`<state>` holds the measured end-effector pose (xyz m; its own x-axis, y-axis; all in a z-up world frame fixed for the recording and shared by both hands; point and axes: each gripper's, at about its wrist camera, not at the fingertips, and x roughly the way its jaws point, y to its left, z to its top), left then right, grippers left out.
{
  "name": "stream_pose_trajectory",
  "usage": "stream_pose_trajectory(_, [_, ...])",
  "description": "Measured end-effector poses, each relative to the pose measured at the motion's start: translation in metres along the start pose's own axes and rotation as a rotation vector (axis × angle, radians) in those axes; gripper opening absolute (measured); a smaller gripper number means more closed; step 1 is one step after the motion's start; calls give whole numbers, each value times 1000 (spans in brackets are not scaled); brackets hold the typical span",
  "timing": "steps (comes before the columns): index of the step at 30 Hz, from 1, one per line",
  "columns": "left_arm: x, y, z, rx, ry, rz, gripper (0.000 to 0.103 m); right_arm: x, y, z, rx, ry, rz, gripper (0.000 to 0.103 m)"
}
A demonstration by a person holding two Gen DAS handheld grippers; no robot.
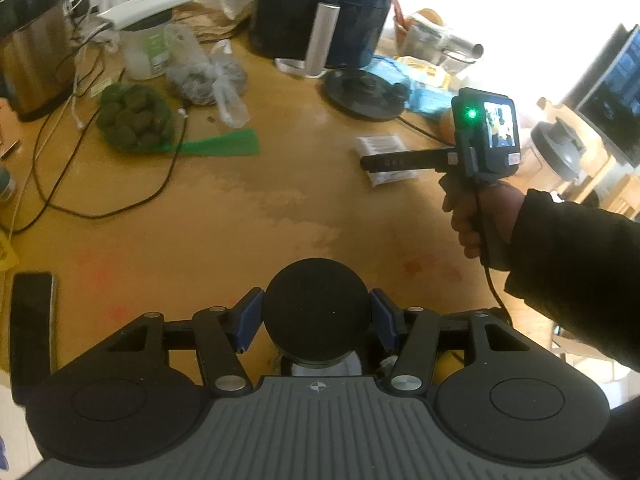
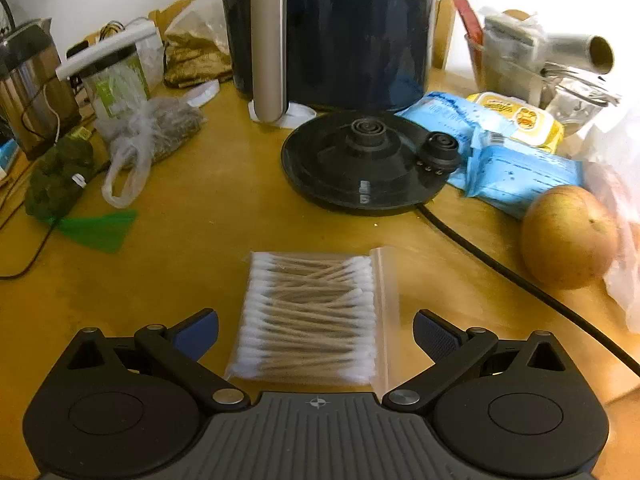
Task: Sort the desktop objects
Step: 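Grasp the bag of cotton swabs with the right tool, then carry the swab bag to the box with the right tool while the left carries the black roll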
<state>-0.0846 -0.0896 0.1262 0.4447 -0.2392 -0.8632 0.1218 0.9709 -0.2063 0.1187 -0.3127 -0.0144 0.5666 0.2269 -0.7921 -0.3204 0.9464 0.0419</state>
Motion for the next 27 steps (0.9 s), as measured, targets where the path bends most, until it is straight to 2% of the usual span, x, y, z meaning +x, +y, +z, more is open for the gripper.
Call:
stream_pose_trajectory(1, [-1,1,-1,-8,-1,4,56,3,1,1,-8,3,-2,101])
stream_pose_trajectory(3, [-2,3,-3,-18,-3,10,56,9,3,1,-23,14,-20,85])
stream_pose_trajectory(7, [-3,6,-5,-33,-5,21,56,10,6,-1,-33,13,-22,76])
stream_pose_trajectory(12, [-3,7,-3,-38,-23,29,56,4,5,1,-35,25,0,75])
stream_pose_trajectory(15, [0,6,3,-13,-51,12,56,-15,4,4,-55,14,37,75])
stream_pose_trajectory(20, [9,4,16,58,-88,-60,56,-77,0,-6,-14,-19,95,75])
stream_pose_trajectory(23, [14,5,20,100,-105,-105,56,-108,2,-20,14,-21,86,75])
stream_pose_trajectory(27, [21,11,18,166,-109,-181,56,-146,2,-43,114,-12,65,75])
